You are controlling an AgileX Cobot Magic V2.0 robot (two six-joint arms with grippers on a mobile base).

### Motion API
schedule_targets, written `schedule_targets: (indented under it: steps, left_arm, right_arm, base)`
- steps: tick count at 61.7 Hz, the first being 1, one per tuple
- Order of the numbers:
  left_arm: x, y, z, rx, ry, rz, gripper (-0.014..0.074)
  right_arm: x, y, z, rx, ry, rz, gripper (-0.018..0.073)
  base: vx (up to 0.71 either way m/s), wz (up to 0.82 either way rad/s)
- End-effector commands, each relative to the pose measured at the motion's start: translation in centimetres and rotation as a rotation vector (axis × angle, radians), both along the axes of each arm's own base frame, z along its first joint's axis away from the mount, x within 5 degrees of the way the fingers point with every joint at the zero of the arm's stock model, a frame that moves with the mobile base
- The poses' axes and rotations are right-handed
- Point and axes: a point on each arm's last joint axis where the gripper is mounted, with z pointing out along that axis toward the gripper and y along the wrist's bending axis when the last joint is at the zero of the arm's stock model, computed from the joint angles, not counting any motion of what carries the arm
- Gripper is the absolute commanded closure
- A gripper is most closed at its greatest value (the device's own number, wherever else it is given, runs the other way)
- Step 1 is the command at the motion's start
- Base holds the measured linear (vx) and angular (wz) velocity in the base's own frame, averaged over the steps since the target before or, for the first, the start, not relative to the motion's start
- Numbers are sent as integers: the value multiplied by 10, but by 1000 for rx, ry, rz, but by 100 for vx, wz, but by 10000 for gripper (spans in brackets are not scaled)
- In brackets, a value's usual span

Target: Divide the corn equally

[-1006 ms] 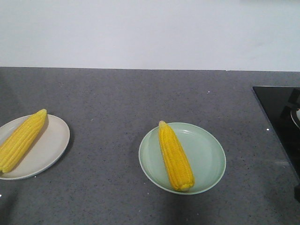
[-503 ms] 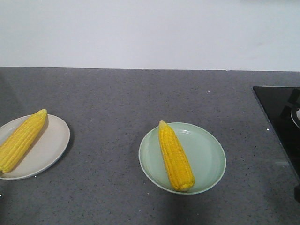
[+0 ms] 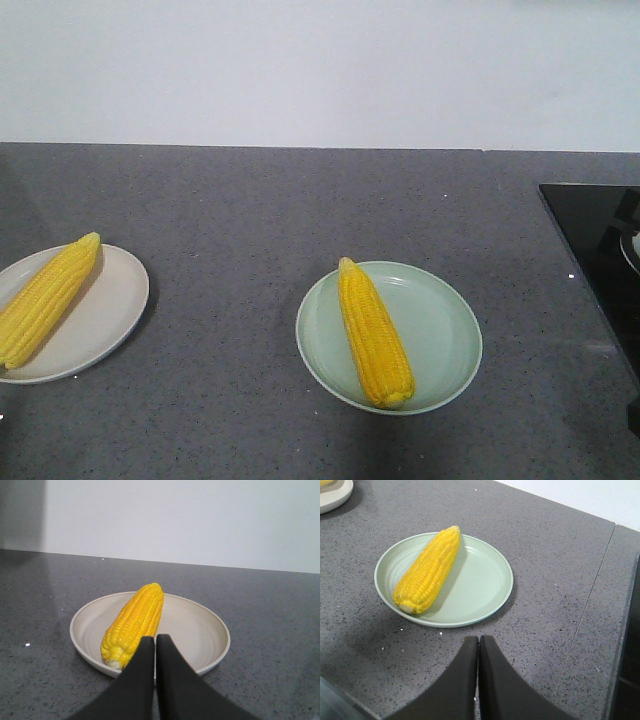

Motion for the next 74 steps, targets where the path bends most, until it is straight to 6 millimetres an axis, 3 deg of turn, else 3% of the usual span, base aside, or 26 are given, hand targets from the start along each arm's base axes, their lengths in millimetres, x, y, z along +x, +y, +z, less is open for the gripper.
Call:
schedule_targets:
  steps: [1,47,61,74]
  left_arm:
    - [0,0,3,-15,-84,-4,603]
    - [0,0,3,-15,-84,-4,603]
    - [0,0,3,-15,-84,-4,603]
    - [0,0,3,-15,-84,-4,603]
  right_arm:
    - [3,0,13,27,-74,-14,566]
    - [7,0,6,25,-89,-24,566]
    - [26,-1,-31,108,-305,-102,566]
    - [17,-9,-71,283,-417,-201,566]
  base:
    - [0,0]
    - [0,0]
    - [0,0]
    - [0,0]
